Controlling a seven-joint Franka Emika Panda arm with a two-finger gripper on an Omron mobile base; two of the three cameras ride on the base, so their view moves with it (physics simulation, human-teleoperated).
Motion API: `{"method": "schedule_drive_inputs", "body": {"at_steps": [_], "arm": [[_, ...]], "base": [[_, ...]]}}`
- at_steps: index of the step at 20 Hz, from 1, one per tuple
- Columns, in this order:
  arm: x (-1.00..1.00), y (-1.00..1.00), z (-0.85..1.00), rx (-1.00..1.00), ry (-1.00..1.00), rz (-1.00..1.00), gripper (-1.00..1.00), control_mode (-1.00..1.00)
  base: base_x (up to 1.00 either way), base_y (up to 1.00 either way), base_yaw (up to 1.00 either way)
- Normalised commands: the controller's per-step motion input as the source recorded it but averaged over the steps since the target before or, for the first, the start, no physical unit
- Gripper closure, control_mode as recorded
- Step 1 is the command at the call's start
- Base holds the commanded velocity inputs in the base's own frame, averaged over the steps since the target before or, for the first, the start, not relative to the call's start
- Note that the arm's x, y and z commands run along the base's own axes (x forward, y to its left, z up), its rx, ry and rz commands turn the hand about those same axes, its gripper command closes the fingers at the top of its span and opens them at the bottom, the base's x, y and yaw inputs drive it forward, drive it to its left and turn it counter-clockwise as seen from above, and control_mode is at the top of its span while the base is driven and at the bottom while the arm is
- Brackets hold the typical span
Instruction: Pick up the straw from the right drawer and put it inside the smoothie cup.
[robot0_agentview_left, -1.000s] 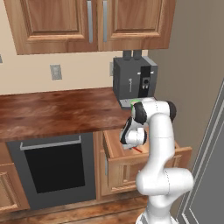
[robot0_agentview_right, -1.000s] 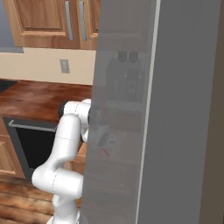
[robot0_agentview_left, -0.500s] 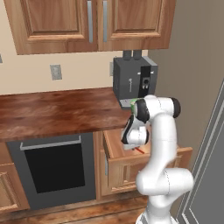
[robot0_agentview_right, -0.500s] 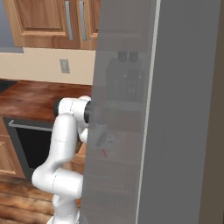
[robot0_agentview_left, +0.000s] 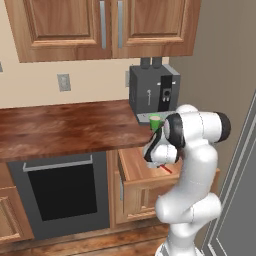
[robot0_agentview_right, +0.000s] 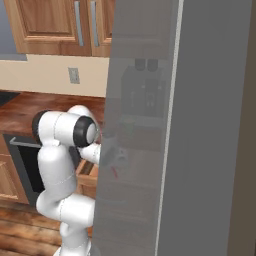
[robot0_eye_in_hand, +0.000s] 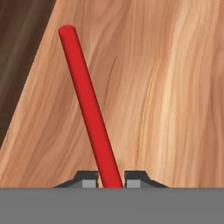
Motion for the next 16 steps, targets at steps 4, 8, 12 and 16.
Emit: {"method": "schedule_drive_inputs", "body": {"at_steps": [4, 8, 12, 16], "arm": [[-0.26, 0.03, 1.0, 0.0, -0.13, 0.0, 1.0, -1.0], [-0.09, 0.2, 1.0, -0.02, -0.14, 0.0, 1.0, -1.0], [0.0, 0.37, 1.0, -0.03, -0.18, 0.0, 1.0, -1.0], [0.0, 0.47, 1.0, -0.04, -0.18, 0.0, 1.0, -1.0]], "base": [[0.0, 0.0, 0.0], [0.0, 0.0, 0.0], [0.0, 0.0, 0.0], [0.0, 0.0, 0.0]]}}
